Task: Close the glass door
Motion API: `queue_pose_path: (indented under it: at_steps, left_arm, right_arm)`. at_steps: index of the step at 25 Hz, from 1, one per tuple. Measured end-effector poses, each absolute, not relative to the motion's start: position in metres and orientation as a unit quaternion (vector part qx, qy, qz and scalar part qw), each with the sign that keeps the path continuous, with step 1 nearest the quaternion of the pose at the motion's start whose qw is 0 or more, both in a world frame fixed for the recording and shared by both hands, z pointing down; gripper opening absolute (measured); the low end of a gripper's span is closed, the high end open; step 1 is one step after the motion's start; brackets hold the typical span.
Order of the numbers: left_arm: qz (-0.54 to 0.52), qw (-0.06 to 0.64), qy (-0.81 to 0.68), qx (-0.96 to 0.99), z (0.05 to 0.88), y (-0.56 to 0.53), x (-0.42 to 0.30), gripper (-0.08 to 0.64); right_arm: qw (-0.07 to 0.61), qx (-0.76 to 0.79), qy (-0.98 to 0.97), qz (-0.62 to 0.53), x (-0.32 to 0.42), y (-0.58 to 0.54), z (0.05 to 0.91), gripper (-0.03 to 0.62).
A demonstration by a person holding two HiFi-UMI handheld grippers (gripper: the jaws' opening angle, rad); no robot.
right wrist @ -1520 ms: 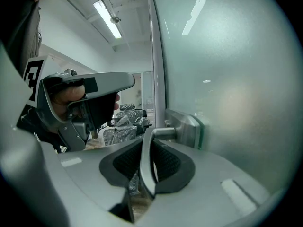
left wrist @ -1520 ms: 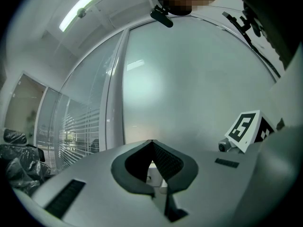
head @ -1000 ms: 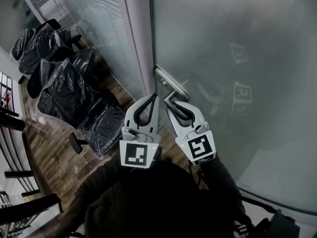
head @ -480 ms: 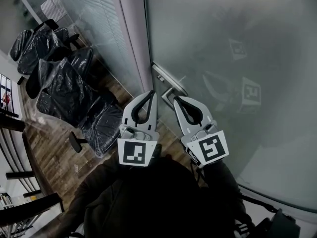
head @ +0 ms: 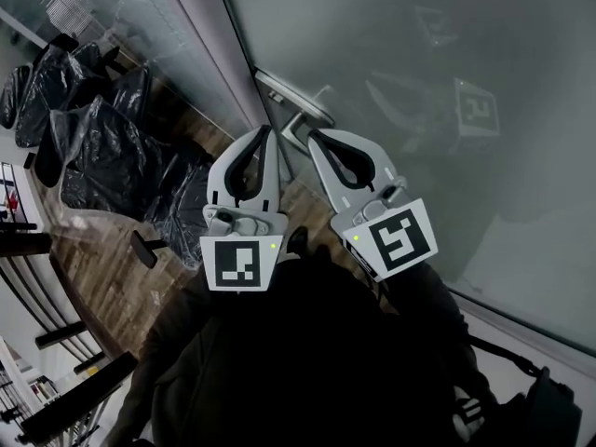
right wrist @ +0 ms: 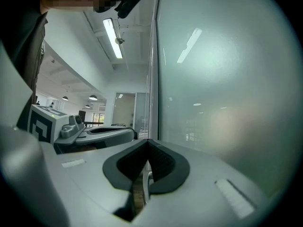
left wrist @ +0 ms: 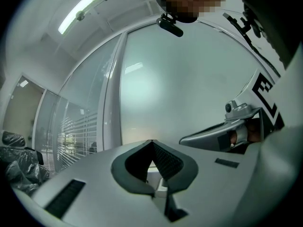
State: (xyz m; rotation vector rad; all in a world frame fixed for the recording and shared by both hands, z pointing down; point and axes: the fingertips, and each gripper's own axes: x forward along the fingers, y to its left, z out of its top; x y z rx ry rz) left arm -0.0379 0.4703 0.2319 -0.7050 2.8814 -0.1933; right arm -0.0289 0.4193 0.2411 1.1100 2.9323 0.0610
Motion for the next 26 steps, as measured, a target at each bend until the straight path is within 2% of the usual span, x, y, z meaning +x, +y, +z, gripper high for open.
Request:
queue_pose_path:
  at_steps: [26]
  left_arm:
    - [-0.065,0.084,0.966,-0.234,0.2359,0.4722,-0.0365,-0.003]
  right_arm:
    - [0.002,0.355,0.935,0.008,-0.0278,0.4223,0.2417,0.0]
